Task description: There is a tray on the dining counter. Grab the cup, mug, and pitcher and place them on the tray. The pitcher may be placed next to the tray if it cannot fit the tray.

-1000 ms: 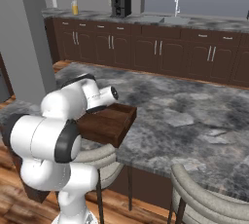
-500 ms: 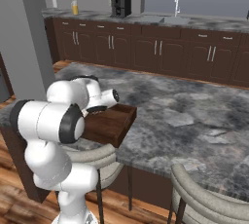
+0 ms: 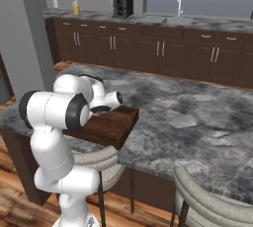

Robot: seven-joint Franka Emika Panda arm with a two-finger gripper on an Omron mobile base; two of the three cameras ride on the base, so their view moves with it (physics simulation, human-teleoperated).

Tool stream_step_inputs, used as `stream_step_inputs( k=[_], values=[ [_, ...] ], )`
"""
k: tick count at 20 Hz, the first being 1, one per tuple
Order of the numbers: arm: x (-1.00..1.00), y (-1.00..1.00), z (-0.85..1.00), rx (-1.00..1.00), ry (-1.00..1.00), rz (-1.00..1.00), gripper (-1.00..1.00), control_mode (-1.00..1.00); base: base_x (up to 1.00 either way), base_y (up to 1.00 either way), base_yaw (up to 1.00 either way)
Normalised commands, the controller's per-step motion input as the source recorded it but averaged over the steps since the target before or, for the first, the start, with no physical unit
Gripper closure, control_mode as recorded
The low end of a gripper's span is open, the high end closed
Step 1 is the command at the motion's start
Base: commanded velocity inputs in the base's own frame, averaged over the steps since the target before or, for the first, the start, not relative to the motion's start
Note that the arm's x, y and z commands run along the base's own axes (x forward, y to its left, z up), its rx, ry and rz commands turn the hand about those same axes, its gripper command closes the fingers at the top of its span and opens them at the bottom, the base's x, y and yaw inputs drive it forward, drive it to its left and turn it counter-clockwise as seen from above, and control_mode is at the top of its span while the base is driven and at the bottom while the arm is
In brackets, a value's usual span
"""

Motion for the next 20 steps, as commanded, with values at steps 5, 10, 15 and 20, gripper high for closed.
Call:
stream_step_inputs(
  k=[5,10,15,20],
  values=[
    [0.14,0.16,-0.18,0.00,0.00,0.00,1.00,-1.00,0.00,0.00,0.00],
    [0.20,0.22,-0.11,0.00,0.00,0.00,1.00,-1.00,0.00,0.00,0.00],
    [0.01,0.09,-0.02,0.00,0.00,0.00,1.00,-1.00,0.00,0.00,0.00],
    [0.00,0.00,0.00,0.00,0.00,0.00,1.00,-1.00,0.00,0.00,0.00]
  ],
)
